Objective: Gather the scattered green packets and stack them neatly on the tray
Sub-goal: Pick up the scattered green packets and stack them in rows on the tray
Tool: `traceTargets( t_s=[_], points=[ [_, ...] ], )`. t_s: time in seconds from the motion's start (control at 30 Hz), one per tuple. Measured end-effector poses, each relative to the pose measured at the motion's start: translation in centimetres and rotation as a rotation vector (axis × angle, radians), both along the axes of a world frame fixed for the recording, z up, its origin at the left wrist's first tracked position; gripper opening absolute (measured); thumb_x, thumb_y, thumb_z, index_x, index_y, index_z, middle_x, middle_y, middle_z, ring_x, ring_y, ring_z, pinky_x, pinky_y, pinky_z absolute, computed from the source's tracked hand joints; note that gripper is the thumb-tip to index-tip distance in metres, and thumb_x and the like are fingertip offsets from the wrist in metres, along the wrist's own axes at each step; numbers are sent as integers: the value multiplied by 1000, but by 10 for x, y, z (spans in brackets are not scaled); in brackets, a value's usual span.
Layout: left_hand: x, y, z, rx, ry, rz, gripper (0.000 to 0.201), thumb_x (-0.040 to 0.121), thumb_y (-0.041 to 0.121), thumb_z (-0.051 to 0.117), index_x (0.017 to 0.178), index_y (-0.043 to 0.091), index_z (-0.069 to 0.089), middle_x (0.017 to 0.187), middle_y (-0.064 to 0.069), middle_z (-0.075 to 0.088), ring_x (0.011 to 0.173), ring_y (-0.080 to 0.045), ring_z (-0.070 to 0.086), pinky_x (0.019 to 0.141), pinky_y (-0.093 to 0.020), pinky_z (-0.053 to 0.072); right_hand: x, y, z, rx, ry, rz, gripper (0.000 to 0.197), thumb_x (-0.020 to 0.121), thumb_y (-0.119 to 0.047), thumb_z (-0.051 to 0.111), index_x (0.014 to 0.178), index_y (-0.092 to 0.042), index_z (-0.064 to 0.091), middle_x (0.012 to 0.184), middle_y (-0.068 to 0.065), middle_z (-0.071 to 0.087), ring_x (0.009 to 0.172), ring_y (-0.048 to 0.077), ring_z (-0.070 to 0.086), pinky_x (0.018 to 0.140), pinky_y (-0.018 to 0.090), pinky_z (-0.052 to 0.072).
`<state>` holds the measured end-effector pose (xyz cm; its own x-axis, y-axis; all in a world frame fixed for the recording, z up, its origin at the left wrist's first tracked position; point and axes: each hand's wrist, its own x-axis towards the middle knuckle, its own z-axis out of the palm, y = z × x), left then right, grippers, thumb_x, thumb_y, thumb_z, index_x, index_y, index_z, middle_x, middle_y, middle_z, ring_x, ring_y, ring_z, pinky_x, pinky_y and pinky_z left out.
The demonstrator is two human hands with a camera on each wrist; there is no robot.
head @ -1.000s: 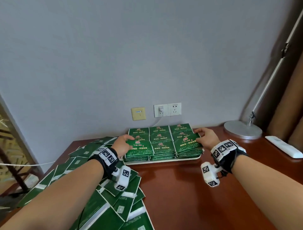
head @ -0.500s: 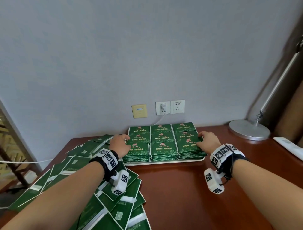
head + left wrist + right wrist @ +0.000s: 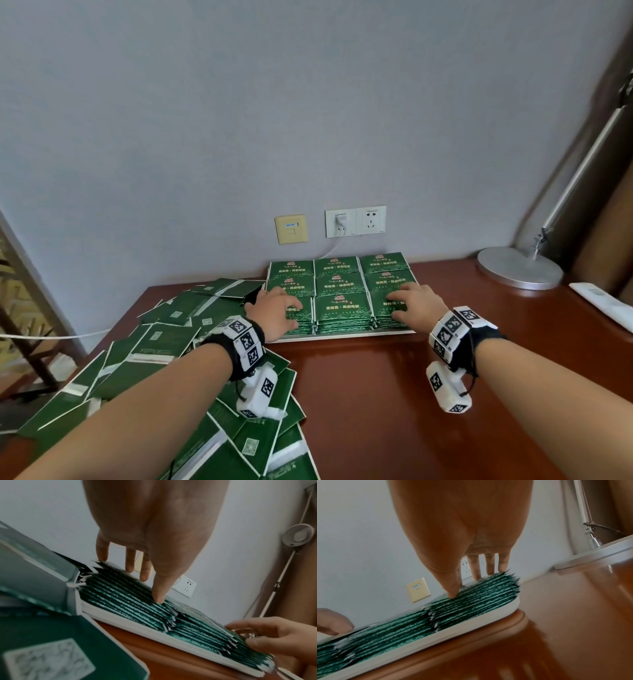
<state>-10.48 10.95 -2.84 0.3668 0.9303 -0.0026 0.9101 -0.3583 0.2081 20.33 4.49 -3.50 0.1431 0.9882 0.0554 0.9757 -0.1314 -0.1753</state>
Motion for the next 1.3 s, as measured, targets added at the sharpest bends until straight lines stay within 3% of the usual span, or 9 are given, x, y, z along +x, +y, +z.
traceTargets(
  t_s=[0.2,0.5,0.63,0.73,1.07,1.3],
  points=[
    [1,2,-3,31,-7,-18,34,91,35,66,123,45,58,140,8,43,132,-23,33,105,-52,31,2,4,-4,-1,-5,10,46,91,-39,55,137,-42,49,147,-3,40,132,26,35,105,40,38],
    [3,1,-7,44,22,-28,34,93,35,62,125,43,56,142,7,42,133,-23,33,106,-55,30,2,4,-8,-8,12,11,46,93,-37,55,137,-41,48,149,-2,38,135,26,34,106,41,38],
    [2,-4,-3,59,0,-31,45,89,37,63,132,40,51,143,5,40,132,-24,32,104,-49,32,1,1,-1,5,28,3,48,91,-35,57,138,-38,48,153,0,34,139,26,30,110,40,35],
    [2,-10,4,111,-44,-24,41,91,36,61,132,37,52,143,4,40,133,-24,32,103,-47,32,-5,-3,8,53,33,10,49,90,-34,59,139,-35,49,153,2,33,140,27,28,112,40,33],
    [-27,-44,26,116,-96,-23,30,93,35,58,123,36,58,136,0,46,132,-26,36,107,-53,34,-58,-29,36,101,160,80,50,87,-28,64,135,-24,53,136,9,45,126,30,47,109,35,36],
    [-77,-67,33,69,-84,30,27,90,35,62,116,39,60,131,-2,51,122,-27,46,103,-51,40,-119,-34,46,48,184,189,47,88,-24,62,133,-17,55,131,11,54,101,22,61,89,29,47]
  ],
)
